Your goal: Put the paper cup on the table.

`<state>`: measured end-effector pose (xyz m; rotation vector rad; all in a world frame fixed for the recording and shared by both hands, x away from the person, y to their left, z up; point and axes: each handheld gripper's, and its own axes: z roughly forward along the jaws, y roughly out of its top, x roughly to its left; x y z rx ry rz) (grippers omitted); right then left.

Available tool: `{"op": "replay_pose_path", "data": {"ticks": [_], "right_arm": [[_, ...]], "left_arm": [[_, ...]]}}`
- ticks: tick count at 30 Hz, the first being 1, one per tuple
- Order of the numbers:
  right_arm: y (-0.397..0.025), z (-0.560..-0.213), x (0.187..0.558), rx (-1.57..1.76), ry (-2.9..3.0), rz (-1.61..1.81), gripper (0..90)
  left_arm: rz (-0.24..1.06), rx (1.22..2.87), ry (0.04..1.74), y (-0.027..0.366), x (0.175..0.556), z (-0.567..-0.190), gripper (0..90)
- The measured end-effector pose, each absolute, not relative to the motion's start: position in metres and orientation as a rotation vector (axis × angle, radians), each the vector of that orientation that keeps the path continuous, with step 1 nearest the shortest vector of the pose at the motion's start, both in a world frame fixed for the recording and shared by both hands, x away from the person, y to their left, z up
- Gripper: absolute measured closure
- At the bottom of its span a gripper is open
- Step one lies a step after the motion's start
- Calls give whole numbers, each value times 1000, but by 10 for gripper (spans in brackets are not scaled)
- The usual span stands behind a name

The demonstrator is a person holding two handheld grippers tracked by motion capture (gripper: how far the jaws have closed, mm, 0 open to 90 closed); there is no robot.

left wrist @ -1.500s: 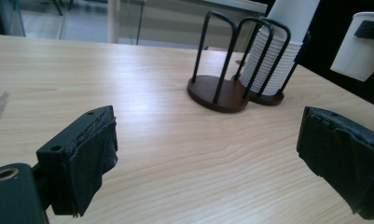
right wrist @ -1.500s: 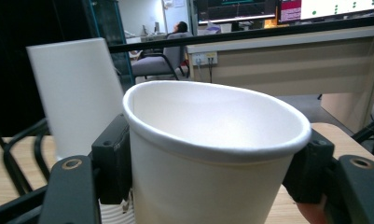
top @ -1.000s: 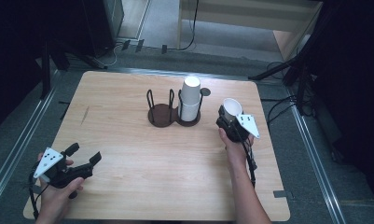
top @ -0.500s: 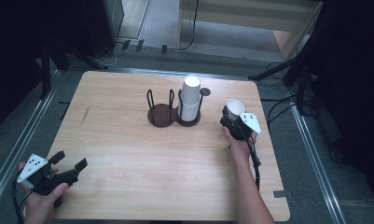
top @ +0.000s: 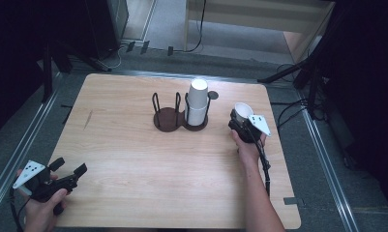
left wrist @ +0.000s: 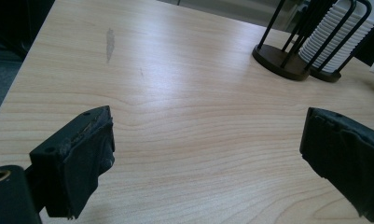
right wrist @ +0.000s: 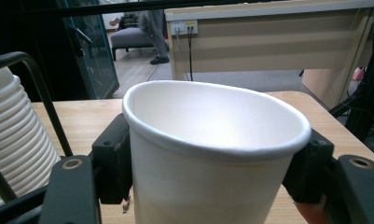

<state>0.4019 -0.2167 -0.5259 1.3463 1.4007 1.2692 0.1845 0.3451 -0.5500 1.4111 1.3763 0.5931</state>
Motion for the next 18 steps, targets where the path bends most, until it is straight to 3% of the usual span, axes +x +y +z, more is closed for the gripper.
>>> {"op": "replay_pose_path", "data": {"ticks": [18], "right_arm": [[-214,-533,413,1395,1472,1206,307]], "left_arm": [[607,1444,1364,342,185,-550,37]]}}
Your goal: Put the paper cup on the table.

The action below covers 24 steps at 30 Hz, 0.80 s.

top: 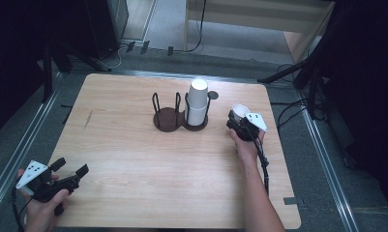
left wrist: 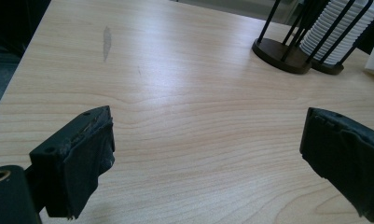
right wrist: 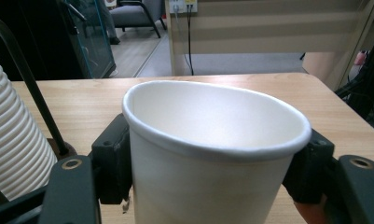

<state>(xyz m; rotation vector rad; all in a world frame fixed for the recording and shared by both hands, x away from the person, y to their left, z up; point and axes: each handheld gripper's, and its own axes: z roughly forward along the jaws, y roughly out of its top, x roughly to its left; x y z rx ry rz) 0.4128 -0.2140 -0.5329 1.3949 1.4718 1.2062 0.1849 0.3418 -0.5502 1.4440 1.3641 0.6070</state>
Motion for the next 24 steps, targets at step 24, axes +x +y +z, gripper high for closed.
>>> {"op": "replay_pose_path", "data": {"ticks": [24], "right_arm": [[-214,-533,406,1473,1578,1111,203]], "left_arm": [[610,1454,1356,341,185,-550,37]]}}
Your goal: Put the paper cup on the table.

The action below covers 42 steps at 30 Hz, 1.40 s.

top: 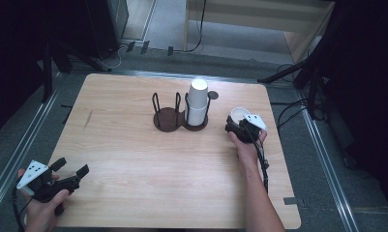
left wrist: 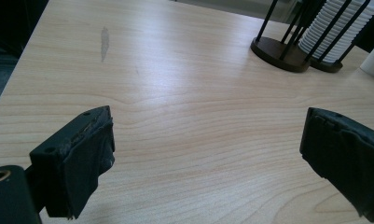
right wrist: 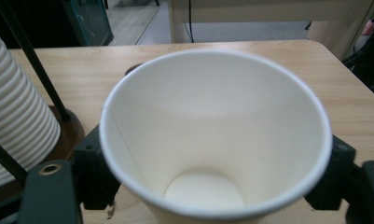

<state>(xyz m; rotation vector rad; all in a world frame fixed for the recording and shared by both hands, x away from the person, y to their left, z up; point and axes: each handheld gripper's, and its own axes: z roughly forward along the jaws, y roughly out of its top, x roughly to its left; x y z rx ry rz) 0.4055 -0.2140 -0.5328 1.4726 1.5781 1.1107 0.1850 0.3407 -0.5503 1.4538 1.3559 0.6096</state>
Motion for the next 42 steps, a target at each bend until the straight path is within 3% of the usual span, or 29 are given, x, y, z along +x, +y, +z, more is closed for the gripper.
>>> {"op": "replay_pose_path", "data": {"ticks": [4,9,15,42], "right_arm": [[-214,-536,403,1481,1595,1114,191],[-215,-535,400,1453,1627,1125,71],[-219,-526,393,1434,1655,1166,2],[-271,-493,316,1342,1623,1260,0]], "left_arm": [[609,1453,1356,341,185,-550,37],[609,1453,1356,341,185,-550,36],[607,1451,1356,341,185,-550,36],[608,1453,1357,341,184,-550,36]]}}
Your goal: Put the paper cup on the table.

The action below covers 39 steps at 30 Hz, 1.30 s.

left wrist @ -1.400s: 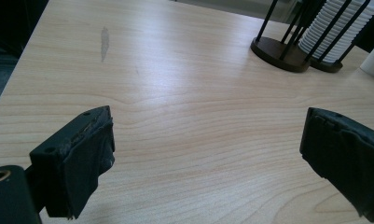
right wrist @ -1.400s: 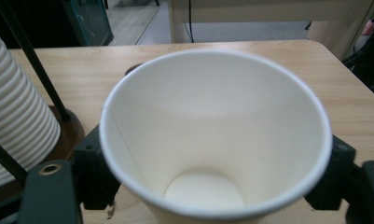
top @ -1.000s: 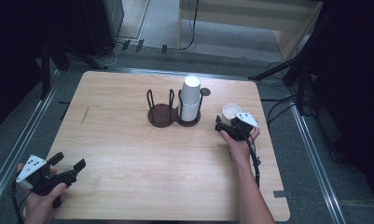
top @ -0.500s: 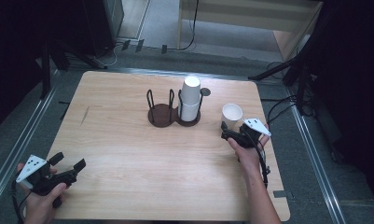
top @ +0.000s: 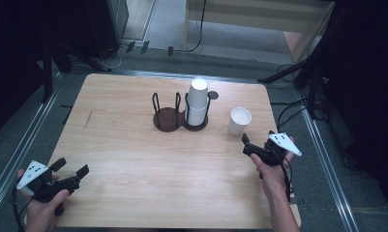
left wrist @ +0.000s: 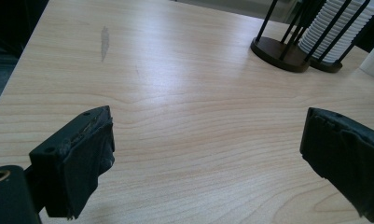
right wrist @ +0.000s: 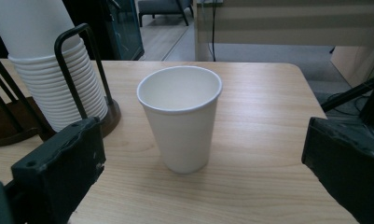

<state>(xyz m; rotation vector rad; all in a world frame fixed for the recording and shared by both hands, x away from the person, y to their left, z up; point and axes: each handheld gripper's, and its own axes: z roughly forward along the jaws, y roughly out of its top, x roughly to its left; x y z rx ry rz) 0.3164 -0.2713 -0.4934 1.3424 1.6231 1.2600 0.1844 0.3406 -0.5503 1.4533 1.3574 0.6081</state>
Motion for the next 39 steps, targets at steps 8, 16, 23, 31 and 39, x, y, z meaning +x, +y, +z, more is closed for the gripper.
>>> {"op": "replay_pose_path", "data": {"ticks": [8,16,23,31,39], "right_arm": [[-295,-493,293,1358,1583,1247,0],[-314,-493,272,1372,1555,1230,0],[-328,-500,251,1382,1548,1202,0],[-335,-513,237,1402,1562,1176,0],[-345,-526,226,1420,1574,1126,0]], "left_arm": [[608,1453,1353,340,184,-550,36],[607,1456,1354,340,184,-550,36],[611,1459,1359,340,184,-550,36],[613,1457,1360,340,184,-550,36],[614,1459,1361,340,184,-550,36]]}}
